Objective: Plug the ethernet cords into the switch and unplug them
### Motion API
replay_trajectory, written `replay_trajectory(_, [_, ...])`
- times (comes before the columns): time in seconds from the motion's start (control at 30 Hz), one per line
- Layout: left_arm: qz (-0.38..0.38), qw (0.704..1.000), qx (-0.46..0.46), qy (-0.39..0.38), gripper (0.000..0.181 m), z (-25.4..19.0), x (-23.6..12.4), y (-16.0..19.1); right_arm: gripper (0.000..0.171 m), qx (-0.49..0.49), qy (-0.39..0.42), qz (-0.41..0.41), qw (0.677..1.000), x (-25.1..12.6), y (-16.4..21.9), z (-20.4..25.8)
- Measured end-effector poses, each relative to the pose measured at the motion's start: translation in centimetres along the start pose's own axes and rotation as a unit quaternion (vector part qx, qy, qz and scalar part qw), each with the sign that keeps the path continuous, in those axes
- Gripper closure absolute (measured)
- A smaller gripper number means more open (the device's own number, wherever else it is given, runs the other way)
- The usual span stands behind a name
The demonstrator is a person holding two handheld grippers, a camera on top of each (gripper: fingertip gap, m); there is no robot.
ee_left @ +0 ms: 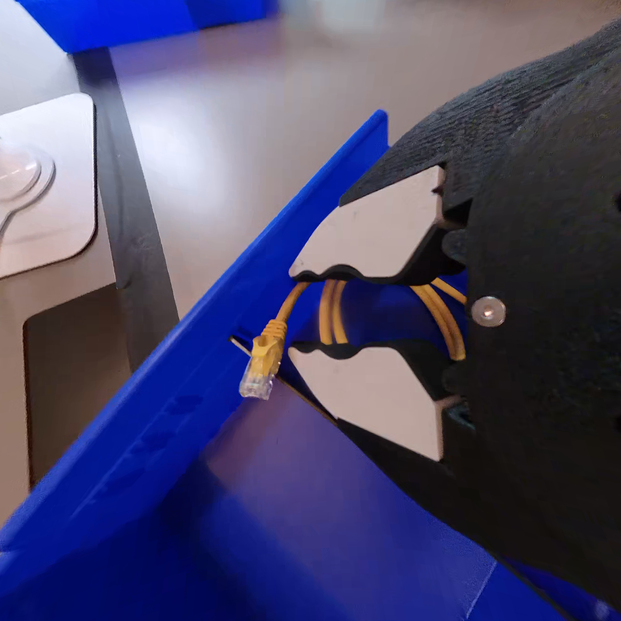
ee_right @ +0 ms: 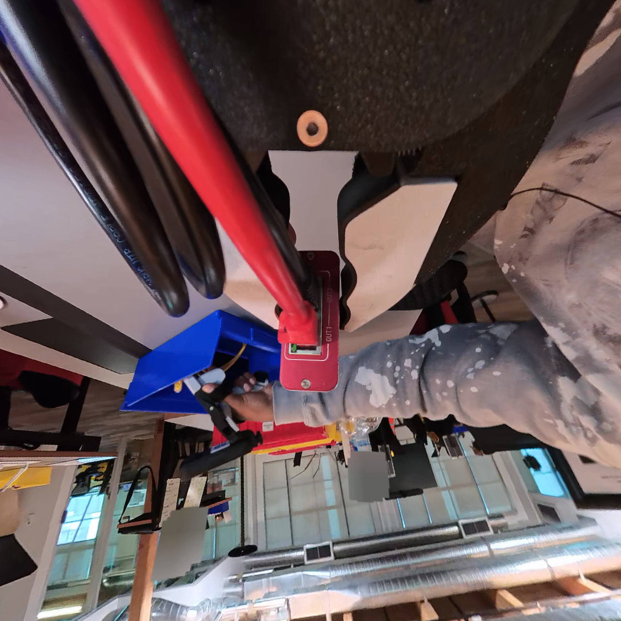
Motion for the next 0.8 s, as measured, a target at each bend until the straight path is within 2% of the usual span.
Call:
replay_trajectory(0.07, [-0.02, 0.999, -0.036, 0.002, 0.157, 0.1, 0.8, 0.0, 0.141, 0.014, 0.002, -0.016, 1.0, 0.1, 0.0, -0.7])
replay_trajectory(0.2, [-0.082, 0.992, -0.083, 0.053, 0.171, -0.5, 0.7, -0.7, 0.142, 0.012, 0.024, -0.017, 1.0, 0.0, 0.6, -1.6])
replay_trajectory(0.33, [-0.134, 0.987, -0.052, 0.072, 0.175, -1.2, -2.0, -2.2, 0.142, 0.006, 0.034, -0.014, 0.999, -0.4, 0.9, -1.6])
replay_trajectory(0.47, [-0.164, 0.984, 0.04, 0.065, 0.175, -2.6, -6.8, -3.9, 0.142, 0.003, 0.042, -0.017, 0.999, -0.5, 0.8, -1.8])
replay_trajectory(0.53, [-0.153, 0.981, 0.103, 0.06, 0.175, -3.8, -9.3, -4.4, 0.142, 0.004, 0.045, -0.02, 0.999, -0.5, 0.7, -1.9])
replay_trajectory(0.67, [-0.083, 0.961, 0.251, 0.076, 0.175, -7.8, -13.5, -4.2, 0.142, 0.004, 0.052, -0.023, 0.998, -0.4, 0.6, -2.1])
replay_trajectory(0.73, [-0.037, 0.941, 0.314, 0.124, 0.175, -11.1, -15.3, -3.3, 0.142, 0.005, 0.055, -0.026, 0.998, -0.4, 0.5, -2.2])
replay_trajectory(0.8, [0.039, 0.907, 0.371, 0.194, 0.175, -14.9, -15.8, -0.9, 0.142, 0.006, 0.058, -0.032, 0.998, -0.4, 0.4, -2.4])
Point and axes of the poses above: each gripper's, where its closed fingertips meet, x out along the fingers, y out of its underside, z = x × y across the jaws, the point moved 4 cm from there along -x, back along the fingers, and after that the axes turned 15 degrees about x, right-handed, at the moved point
